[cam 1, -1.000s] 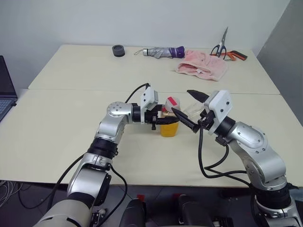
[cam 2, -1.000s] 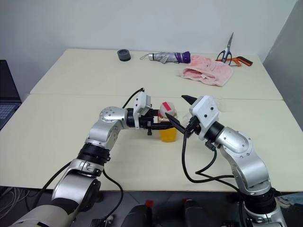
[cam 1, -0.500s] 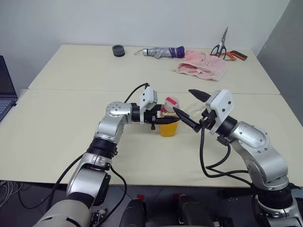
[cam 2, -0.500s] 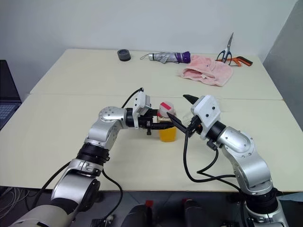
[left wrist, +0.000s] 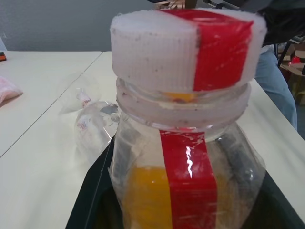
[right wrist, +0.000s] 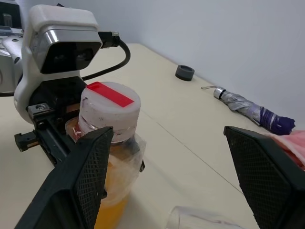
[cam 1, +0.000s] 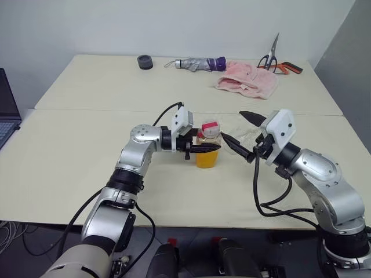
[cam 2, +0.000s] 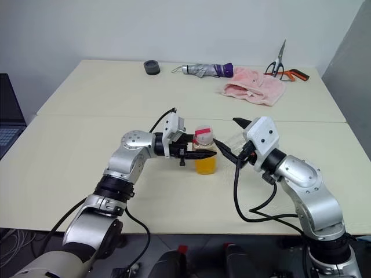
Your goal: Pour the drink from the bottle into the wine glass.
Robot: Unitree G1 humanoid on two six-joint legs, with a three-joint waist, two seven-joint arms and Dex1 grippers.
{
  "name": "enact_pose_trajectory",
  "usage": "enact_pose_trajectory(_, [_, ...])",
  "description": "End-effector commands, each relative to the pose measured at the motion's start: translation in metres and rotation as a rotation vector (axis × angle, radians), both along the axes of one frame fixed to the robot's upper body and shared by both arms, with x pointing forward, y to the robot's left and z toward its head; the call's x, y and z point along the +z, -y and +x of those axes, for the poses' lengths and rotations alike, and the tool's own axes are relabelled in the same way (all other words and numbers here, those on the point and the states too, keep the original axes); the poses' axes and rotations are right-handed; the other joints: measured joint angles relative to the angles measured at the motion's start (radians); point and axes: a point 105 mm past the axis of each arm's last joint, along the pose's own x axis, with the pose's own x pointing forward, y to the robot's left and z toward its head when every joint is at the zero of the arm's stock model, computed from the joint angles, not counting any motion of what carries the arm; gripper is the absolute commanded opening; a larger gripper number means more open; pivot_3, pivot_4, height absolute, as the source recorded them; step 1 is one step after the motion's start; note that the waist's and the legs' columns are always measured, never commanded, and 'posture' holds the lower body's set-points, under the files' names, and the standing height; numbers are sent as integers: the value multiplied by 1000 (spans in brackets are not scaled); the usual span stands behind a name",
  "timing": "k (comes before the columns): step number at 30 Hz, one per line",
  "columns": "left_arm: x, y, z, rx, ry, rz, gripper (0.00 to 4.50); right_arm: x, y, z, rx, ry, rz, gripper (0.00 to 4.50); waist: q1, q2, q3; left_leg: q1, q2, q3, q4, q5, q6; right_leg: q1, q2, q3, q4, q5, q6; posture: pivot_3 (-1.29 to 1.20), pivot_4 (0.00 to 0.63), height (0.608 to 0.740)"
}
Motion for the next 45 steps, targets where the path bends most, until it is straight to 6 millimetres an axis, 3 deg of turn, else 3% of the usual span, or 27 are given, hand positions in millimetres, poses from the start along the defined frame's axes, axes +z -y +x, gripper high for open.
enact_pose_trajectory(1, [19, 2, -3, -26, 73, -34, 1778, 10, 2, -10, 19, 37, -4, 3945, 0, 0, 0, 0, 0, 0, 0, 0, 0, 0, 0, 0, 0, 0, 0, 0, 150, 740])
enact_pose_trajectory(6, [19, 1, -1, -24, 75, -32, 1778, 6, -1, -23, 107, -32, -12, 3945, 0, 0, 0, 0, 0, 0, 0, 0, 0, 0, 0, 0, 0, 0, 0, 0, 150, 740])
enact_pose_trajectory(12, [23, 2, -1, -26, 87, -34, 1778, 11, -5, -23, 131, -52, 39, 3945, 0, 0, 0, 0, 0, 0, 0, 0, 0, 0, 0, 0, 0, 0, 0, 0, 150, 740])
enact_pose_trajectory(19, [24, 2, -3, -34, 96, -39, 1778, 15, -10, -16, 146, -62, 74, 3945, 0, 0, 0, 0, 0, 0, 0, 0, 0, 0, 0, 0, 0, 0, 0, 0, 150, 740])
enact_pose_trajectory(22, [25, 2, -3, -41, 96, -38, 1778, 21, -13, -15, 168, -64, 111, 4484, 0, 0, 0, 0, 0, 0, 0, 0, 0, 0, 0, 0, 0, 0, 0, 0, 150, 740])
enact_pose_trajectory(36, [24, 6, -8, -74, 93, -38, 1778, 23, -33, -5, 249, -98, 86, 4500, 0, 0, 0, 0, 0, 0, 0, 0, 0, 0, 0, 0, 0, 0, 0, 0, 150, 740])
enact_pose_trajectory(45, [24, 6, -8, -74, 94, -34, 1778, 21, -32, 5, 214, -52, 51, 4500, 0, 0, 0, 0, 0, 0, 0, 0, 0, 0, 0, 0, 0, 0, 0, 0, 150, 740])
